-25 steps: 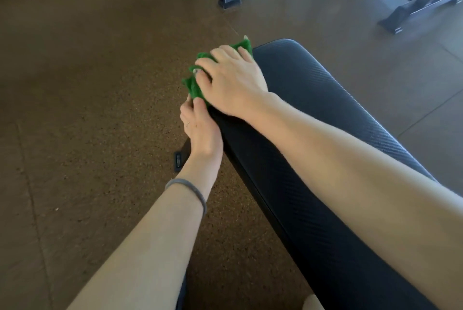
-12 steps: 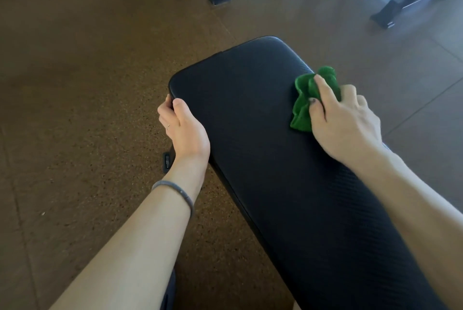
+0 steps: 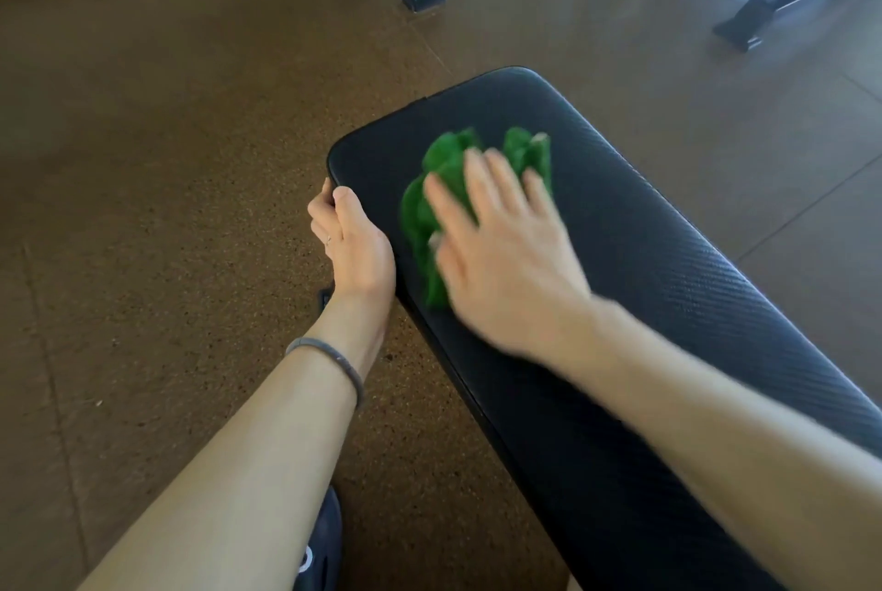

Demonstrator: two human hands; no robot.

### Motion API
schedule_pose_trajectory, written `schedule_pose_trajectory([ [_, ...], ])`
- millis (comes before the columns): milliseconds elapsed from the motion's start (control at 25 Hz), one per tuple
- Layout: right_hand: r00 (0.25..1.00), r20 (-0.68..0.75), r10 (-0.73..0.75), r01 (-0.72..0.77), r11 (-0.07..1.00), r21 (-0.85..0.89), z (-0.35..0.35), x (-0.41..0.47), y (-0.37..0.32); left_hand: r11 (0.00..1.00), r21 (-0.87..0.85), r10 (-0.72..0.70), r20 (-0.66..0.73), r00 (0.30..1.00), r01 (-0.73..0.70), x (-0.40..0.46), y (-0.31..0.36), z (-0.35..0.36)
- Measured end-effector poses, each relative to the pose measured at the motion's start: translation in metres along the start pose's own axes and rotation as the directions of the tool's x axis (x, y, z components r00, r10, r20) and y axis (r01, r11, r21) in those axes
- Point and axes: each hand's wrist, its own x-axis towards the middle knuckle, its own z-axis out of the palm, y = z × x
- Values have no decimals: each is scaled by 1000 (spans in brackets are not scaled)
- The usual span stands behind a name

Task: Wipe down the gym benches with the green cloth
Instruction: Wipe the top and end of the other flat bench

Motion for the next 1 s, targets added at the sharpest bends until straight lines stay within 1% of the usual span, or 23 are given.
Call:
schedule_pose_trajectory([
  [40, 995, 14, -103, 102, 994, 24, 0, -12, -10, 1000, -16, -16, 11, 1000, 16, 2, 0, -1],
  [120, 965, 24, -262, 260, 964, 52, -4, 10, -15, 999, -20, -36, 36, 999, 37, 2, 1, -4],
  [200, 934, 36, -356, 355, 935, 24, -4, 59, -18, 999, 1, -48, 31, 998, 48, 3, 5, -4],
  [240, 931, 58, -359, 358, 933, 27, -2, 85, -18, 998, 20, -52, 25, 998, 52, 2, 7, -4],
  [280, 945, 77, -319, 316, 948, 44, -2, 108, -14, 998, 39, -52, 23, 998, 51, -1, 8, -3],
  [320, 968, 90, -234, 230, 972, 51, -2, 126, -5, 998, 51, -47, 27, 999, 46, -4, 9, -2],
  [400, 997, 82, -6, 2, 999, 48, 0, 142, 26, 998, 55, -42, 41, 998, 39, -9, 11, -2],
  [480, 981, 65, 183, -188, 979, 77, 0, 132, 57, 998, 62, -20, 47, 999, 17, -9, 10, -3],
  [520, 966, 70, 249, -255, 963, 86, 1, 117, 68, 998, 60, -15, 48, 999, 13, -9, 9, -4],
  [600, 941, 67, 331, -336, 938, 87, 2, 78, 75, 997, 71, -8, 71, 997, 3, -9, 9, -7],
  [640, 939, 41, 341, -344, 935, 87, 3, 57, 72, 997, 72, -5, 98, 995, -2, -9, 9, -8],
  [760, 949, -63, 309, -304, 950, 72, 3, -3, 48, 996, 84, -28, 216, 976, 10, -15, 13, -21],
  [880, 953, -70, 294, -291, 955, 52, 0, -52, 15, 973, 230, -71, 306, 949, -2, -34, 17, -38],
  [1000, 969, -98, 225, -227, 974, -14, -3, -90, -26, 917, 395, -107, 364, 925, -50, -53, 17, -64],
])
